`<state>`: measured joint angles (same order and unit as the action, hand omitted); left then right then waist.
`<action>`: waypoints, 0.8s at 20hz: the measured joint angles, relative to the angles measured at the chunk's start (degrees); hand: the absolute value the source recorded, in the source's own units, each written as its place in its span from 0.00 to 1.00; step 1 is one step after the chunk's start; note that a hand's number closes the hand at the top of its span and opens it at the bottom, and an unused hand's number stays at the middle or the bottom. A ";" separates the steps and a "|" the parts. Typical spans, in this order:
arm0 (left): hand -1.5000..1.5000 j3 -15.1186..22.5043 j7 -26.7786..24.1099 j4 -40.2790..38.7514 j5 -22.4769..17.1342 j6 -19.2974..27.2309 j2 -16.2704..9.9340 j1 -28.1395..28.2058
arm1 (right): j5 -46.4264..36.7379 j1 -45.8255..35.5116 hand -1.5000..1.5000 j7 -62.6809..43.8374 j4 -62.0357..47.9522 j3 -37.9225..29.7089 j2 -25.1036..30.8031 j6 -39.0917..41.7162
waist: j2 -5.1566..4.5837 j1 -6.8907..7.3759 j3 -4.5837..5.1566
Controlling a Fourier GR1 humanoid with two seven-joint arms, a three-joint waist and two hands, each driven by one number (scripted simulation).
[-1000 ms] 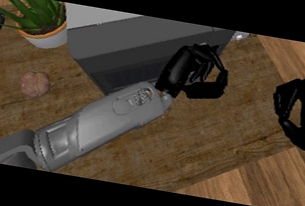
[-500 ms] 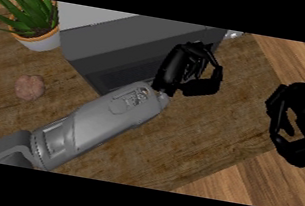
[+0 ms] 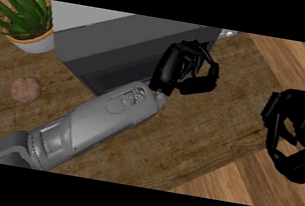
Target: Pick up the milk, place it into the microwave and close the microwave
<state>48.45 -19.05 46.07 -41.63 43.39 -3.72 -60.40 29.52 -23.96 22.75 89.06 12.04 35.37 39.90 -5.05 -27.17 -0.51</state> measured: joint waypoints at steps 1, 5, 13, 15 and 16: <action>1.00 -0.02 -0.06 0.03 -0.07 0.30 0.00 0.03 | 0.19 0.16 1.00 -0.14 0.48 0.19 -0.04 0.03 | 0.00 -0.07 0.00; 1.00 -1.85 1.55 0.28 -2.04 1.70 1.66 -0.60 | 0.16 1.59 1.00 -2.46 1.92 2.90 0.98 1.57 | -0.46 1.02 0.10; 1.00 -7.89 3.19 3.93 -12.35 -4.38 3.81 1.26 | 1.84 5.98 1.00 -4.59 5.35 7.02 0.30 2.39 | -1.35 3.28 0.51; 1.00 -7.92 3.09 4.21 -14.17 -7.07 3.82 1.51 | 2.20 6.97 1.00 -4.71 6.47 7.45 0.03 2.15 | -1.24 3.90 0.49; 1.00 -7.88 3.05 4.24 -15.01 -8.27 3.83 1.59 | 2.36 7.56 1.00 -4.71 7.00 7.67 -0.15 2.01 | -1.16 4.20 0.45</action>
<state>40.58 -16.00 50.31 -56.64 35.12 0.11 -58.81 31.88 -16.40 18.04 96.06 19.71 35.22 41.91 -6.20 -22.97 -0.06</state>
